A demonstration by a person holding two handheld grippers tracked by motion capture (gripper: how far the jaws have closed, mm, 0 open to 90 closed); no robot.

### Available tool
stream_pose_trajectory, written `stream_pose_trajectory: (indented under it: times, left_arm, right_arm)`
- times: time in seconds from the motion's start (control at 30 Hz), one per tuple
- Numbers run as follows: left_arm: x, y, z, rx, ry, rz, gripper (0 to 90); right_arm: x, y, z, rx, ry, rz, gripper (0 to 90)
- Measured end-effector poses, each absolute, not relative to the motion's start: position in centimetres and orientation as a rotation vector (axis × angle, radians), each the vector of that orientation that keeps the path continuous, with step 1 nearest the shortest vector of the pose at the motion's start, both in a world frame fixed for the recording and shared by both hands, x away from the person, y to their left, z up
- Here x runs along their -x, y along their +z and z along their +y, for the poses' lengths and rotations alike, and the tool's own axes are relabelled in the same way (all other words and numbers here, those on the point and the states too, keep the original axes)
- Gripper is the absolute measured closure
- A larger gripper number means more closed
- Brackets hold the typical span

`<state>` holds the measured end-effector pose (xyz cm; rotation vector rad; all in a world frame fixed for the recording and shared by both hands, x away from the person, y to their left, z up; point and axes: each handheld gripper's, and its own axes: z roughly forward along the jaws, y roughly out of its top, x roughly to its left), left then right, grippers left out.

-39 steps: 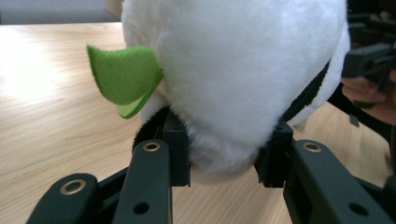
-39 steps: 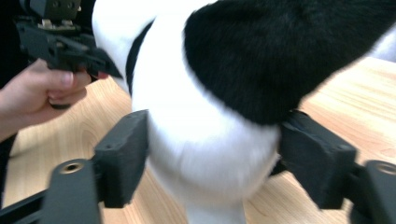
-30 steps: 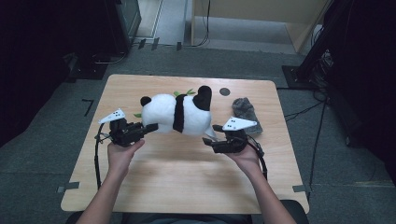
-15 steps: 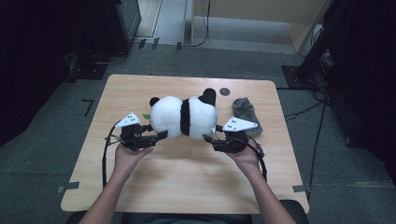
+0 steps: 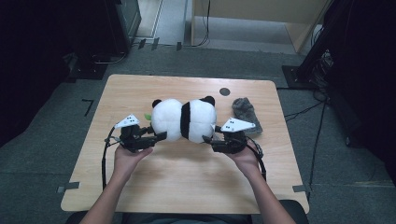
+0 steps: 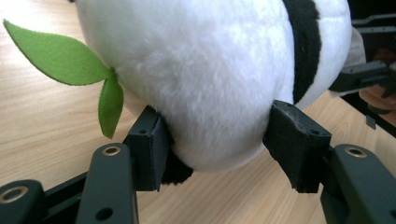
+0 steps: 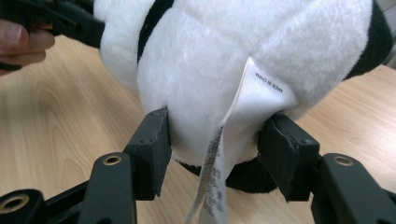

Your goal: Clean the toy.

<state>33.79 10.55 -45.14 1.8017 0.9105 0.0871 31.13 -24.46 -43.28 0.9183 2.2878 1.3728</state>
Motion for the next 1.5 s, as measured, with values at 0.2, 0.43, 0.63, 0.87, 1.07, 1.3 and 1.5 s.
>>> stream_pose_trajectory:
  times: [0.2, 0.43, 0.63, 0.87, 1.07, 1.3, 1.5]
  left_arm:
    - [-33.9, -45.6, 10.3, -1.821, 0.071, 0.926, 40.7]
    - [-34.3, -46.9, 10.1, -1.845, 0.018, 0.995, 40.7]
    - [-34.4, -47.2, 10.4, -1.838, 0.037, 0.998, 36.9]
    - [-34.6, -47.1, 11.0, -1.805, 0.048, 1.005, 31.6]
    - [-35.0, -47.0, 11.4, -1.770, -0.001, 1.027, 25.7]
    - [-35.5, -46.0, 10.9, -1.805, 0.053, 1.004, 23.1]
    - [-35.9, -45.8, 10.8, -1.815, 0.073, 0.998, 22.2]
  right_arm:
    - [-31.5, -43.5, -24.7, -0.972, 1.386, 2.288, 44.7]
    - [-32.1, -44.5, -24.6, -1.026, 1.290, 2.327, 44.4]
    - [-32.2, -44.8, -24.5, -1.044, 1.303, 2.318, 43.7]
    - [-32.1, -44.5, -24.7, -1.039, 1.291, 2.304, 41.8]
    - [-32.1, -43.8, -25.7, -1.074, 1.337, 2.250, 41.2]
    - [-32.7, -43.5, -27.3, -1.099, 1.313, 2.190, 40.2]
    - [-33.5, -43.4, -28.6, -1.141, 1.297, 2.121, 40.0]
